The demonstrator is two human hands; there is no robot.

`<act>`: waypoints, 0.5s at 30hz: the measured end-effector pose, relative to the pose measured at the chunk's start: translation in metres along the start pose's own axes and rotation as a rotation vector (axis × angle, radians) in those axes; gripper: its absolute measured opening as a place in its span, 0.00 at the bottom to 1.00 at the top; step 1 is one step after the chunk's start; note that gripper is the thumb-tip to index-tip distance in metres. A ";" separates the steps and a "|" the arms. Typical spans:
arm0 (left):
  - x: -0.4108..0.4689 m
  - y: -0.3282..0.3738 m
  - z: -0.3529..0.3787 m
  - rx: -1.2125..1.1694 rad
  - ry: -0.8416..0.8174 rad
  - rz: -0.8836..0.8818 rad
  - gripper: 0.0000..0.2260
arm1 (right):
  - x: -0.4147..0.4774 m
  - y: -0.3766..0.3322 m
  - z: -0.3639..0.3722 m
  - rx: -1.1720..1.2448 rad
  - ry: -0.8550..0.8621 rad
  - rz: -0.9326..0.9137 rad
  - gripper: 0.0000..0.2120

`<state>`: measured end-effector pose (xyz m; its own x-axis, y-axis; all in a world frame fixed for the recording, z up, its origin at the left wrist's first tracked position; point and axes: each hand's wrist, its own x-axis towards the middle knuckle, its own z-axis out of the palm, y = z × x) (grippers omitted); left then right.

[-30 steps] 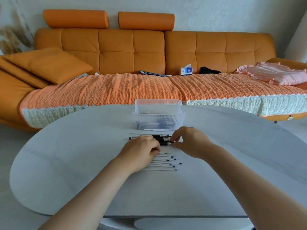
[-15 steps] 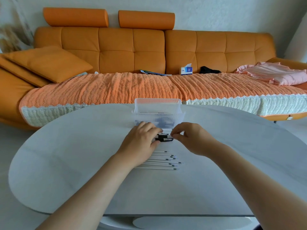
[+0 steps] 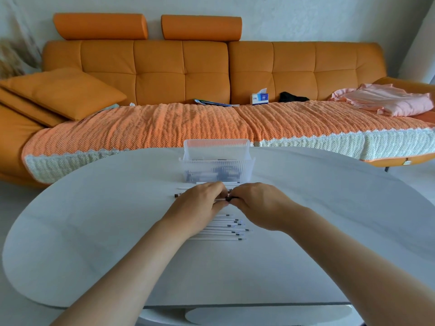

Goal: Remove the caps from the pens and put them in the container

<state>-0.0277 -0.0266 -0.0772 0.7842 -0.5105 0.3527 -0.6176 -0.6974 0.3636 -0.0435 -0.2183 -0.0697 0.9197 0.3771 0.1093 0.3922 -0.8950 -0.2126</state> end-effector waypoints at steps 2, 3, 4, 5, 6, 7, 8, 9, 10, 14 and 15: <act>0.000 0.000 -0.001 -0.022 -0.002 -0.007 0.05 | -0.001 0.000 0.002 0.001 -0.003 0.004 0.12; 0.000 0.000 -0.001 -0.031 -0.008 -0.009 0.04 | -0.002 -0.001 0.003 0.000 -0.002 0.005 0.12; -0.001 0.000 -0.002 -0.047 -0.013 -0.009 0.03 | -0.002 -0.002 0.003 -0.005 0.001 0.006 0.11; -0.001 0.000 -0.002 -0.068 -0.019 -0.012 0.02 | -0.003 -0.003 0.003 -0.014 0.006 0.004 0.11; -0.001 -0.001 -0.003 -0.092 -0.020 -0.015 0.01 | -0.003 -0.004 0.002 -0.027 0.010 0.002 0.12; -0.001 -0.002 -0.003 -0.112 -0.019 -0.020 0.01 | -0.003 -0.005 0.001 -0.039 0.014 -0.002 0.12; -0.001 -0.003 -0.004 -0.128 -0.017 -0.022 0.01 | -0.003 -0.005 0.000 -0.049 0.017 -0.009 0.13; -0.001 -0.004 -0.004 -0.138 -0.018 -0.023 0.01 | -0.003 -0.006 0.000 -0.055 0.020 -0.018 0.13; -0.001 -0.004 -0.004 -0.141 -0.021 -0.024 0.01 | -0.003 -0.007 -0.001 -0.061 0.017 -0.023 0.13; 0.000 -0.006 -0.003 -0.135 -0.023 -0.035 0.01 | -0.003 -0.008 -0.003 -0.085 0.017 -0.026 0.13; 0.000 -0.007 -0.004 -0.135 -0.022 -0.039 0.01 | -0.003 -0.007 -0.004 -0.085 0.029 -0.029 0.13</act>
<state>-0.0237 -0.0201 -0.0766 0.8079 -0.4964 0.3177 -0.5881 -0.6435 0.4899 -0.0493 -0.2140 -0.0645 0.9067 0.3971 0.1423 0.4145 -0.9013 -0.1261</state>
